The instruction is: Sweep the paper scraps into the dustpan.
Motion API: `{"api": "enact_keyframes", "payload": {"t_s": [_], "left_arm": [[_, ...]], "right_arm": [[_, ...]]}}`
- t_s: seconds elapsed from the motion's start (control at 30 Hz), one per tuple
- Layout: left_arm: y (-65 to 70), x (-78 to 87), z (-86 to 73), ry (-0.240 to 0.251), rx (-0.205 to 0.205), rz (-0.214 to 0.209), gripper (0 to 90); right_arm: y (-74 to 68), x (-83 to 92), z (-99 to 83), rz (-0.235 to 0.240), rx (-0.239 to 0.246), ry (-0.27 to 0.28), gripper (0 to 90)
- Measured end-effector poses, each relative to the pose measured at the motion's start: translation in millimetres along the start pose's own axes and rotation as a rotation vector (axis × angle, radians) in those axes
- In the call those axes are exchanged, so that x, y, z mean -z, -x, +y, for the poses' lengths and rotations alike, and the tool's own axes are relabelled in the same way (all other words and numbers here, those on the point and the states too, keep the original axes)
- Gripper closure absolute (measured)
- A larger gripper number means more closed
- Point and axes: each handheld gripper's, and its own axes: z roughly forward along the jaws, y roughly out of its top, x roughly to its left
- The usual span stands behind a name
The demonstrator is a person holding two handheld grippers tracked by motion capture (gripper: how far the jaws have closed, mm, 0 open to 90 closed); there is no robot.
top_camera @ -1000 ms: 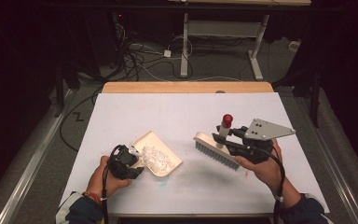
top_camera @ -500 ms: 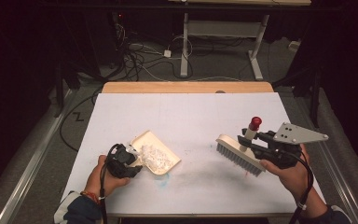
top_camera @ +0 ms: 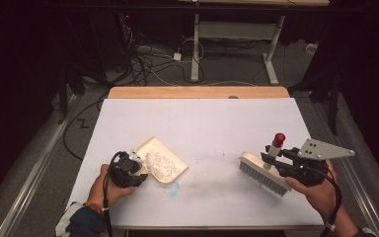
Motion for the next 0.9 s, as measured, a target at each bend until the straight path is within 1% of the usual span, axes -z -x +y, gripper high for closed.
{"api": "enact_keyframes", "payload": {"t_s": [0.03,0.1,0.27,0.33,0.37,0.47,0.53,0.63,0.8,0.83,0.9], "left_arm": [[-0.8,0.0,-0.4,0.0,0.0,0.001,62.8],[-2.1,-0.4,-1.3,0.003,0.015,0.003,62.7],[-3.8,-0.7,-1.9,0.007,0.029,0.011,62.8],[-4.9,-0.6,-2.3,0.017,0.043,0.016,62.8],[-5.9,-0.6,-2.6,0.018,0.05,0.017,62.8],[-8.8,-0.6,-4.0,0.025,0.072,0.029,62.9],[-11.3,0.1,-5.4,0.037,0.095,0.036,62.9],[-16.0,2.8,-8.4,0.052,0.14,0.045,63.1],[-21.3,5.7,-12.6,0.055,0.192,0.067,63.3],[-22.7,5.7,-13.4,0.054,0.201,0.071,63.3],[-25.0,5.2,-14.9,0.058,0.225,0.076,63.2]], "right_arm": [[-0.2,1.1,-0.6,0.002,0.005,0.0,70.3],[-1.3,3.8,-1.3,0.006,0.005,-0.003,70.3],[-3.4,8.3,-3.0,0.032,0.004,-0.007,70.3],[-3.9,9.8,-2.8,0.043,0.008,-0.007,70.3],[-3.8,10.6,-2.5,0.051,0.008,-0.009,70.3],[-3.8,13.5,-1.1,0.093,0.016,-0.013,70.3],[-3.7,15.0,-0.2,0.118,0.016,-0.028,70.3],[-2.8,17.5,-0.2,0.132,0.02,-0.046,70.3],[0.7,22.9,0.3,0.17,-0.009,-0.046,70.3],[1.0,23.7,0.3,0.18,-0.009,-0.052,70.3],[0.4,24.3,0.2,0.196,0.005,-0.067,70.3]]}}
